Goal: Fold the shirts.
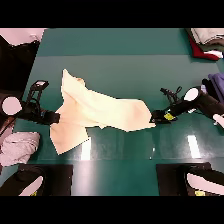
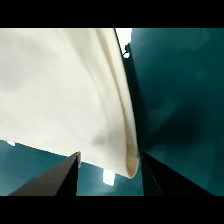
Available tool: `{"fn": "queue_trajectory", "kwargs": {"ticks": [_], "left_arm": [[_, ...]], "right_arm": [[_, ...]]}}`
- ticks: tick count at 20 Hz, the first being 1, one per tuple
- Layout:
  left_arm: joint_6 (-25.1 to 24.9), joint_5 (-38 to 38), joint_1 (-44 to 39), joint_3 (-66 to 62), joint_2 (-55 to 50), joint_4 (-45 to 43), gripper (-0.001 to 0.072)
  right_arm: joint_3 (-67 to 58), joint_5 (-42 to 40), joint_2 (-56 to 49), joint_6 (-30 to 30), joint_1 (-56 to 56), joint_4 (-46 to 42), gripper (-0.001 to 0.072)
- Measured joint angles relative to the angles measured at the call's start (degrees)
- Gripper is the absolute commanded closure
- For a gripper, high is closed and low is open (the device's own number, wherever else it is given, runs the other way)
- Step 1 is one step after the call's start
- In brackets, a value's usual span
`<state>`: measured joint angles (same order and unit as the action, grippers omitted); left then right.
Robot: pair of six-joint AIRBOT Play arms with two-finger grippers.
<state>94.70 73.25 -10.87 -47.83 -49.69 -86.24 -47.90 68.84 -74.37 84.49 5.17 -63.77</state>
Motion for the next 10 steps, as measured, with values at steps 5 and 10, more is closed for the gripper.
{"fn": "queue_trajectory", "kwargs": {"ticks": [5, 10], "left_arm": [[0.0, -0.2, 0.0, 0.0, 0.0, 0.8, 0.0675], [-0.1, -0.1, 0.0, -4.8, 0.0, 1.1, 0.0675]], "right_arm": [[0.0, -1.4, -0.1, 0.4, 2.2, -0.7, 0.0699], [-1.4, -1.7, 6.0, 0.4, 2.7, -0.8, 0.0699]]}}
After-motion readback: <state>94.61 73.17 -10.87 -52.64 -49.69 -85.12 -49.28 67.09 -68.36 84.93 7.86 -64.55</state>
